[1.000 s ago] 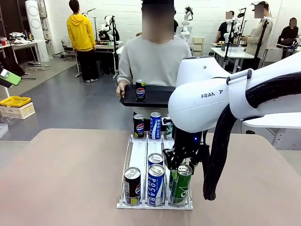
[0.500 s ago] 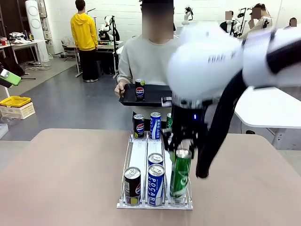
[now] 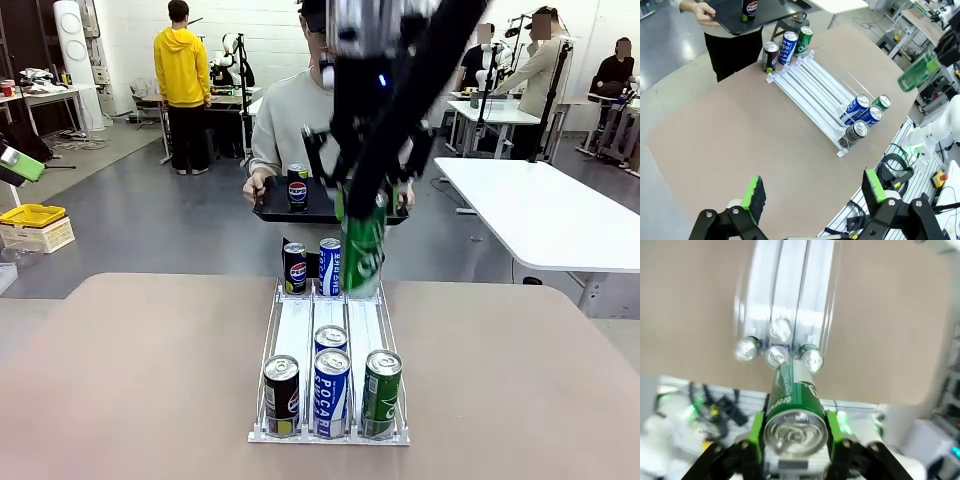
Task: Retrieve and hand over the desired beverage to the person.
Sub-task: Pick up another can of the same type that the person held from the Automatic Can Dispenser.
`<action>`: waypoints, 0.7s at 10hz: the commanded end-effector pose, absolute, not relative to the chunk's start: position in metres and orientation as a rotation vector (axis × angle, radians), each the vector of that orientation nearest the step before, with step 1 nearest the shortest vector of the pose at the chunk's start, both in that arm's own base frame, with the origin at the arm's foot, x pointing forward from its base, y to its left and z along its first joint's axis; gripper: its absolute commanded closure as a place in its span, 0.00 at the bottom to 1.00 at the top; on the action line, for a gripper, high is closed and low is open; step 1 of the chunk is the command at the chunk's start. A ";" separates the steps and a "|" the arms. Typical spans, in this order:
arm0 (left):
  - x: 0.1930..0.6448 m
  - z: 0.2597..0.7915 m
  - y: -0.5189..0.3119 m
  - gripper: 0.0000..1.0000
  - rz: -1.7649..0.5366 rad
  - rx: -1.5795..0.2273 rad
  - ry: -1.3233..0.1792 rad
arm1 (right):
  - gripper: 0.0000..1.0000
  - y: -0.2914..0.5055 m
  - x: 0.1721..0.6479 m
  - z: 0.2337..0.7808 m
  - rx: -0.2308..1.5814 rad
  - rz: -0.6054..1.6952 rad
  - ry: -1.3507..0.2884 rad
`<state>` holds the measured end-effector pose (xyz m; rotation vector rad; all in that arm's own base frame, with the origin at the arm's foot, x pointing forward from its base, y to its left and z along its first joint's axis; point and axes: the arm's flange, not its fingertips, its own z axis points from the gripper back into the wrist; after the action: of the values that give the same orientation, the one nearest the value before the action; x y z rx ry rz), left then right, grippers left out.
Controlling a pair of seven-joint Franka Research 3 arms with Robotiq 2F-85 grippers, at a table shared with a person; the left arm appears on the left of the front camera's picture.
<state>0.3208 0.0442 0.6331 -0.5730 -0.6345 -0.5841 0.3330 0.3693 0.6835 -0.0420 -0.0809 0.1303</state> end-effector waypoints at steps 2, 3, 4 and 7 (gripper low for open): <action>0.320 0.635 0.044 0.00 -0.587 -0.579 -0.625 | 0.57 0.398 0.382 0.740 -0.029 -0.068 -0.147; 0.320 0.635 0.044 0.00 -0.587 -0.579 -0.625 | 0.57 0.390 0.403 0.748 -0.025 -0.144 -0.189; 0.320 0.635 0.044 0.00 -0.587 -0.579 -0.625 | 0.57 0.383 0.414 0.749 -0.029 -0.198 -0.233; 0.320 0.635 0.044 0.00 -0.587 -0.579 -0.625 | 0.57 0.344 0.443 0.739 0.028 -0.218 -0.253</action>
<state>0.3208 0.0442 0.6331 -0.5735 -0.6346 -0.5842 0.4396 0.3478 0.7364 -0.0030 -0.2457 -0.2197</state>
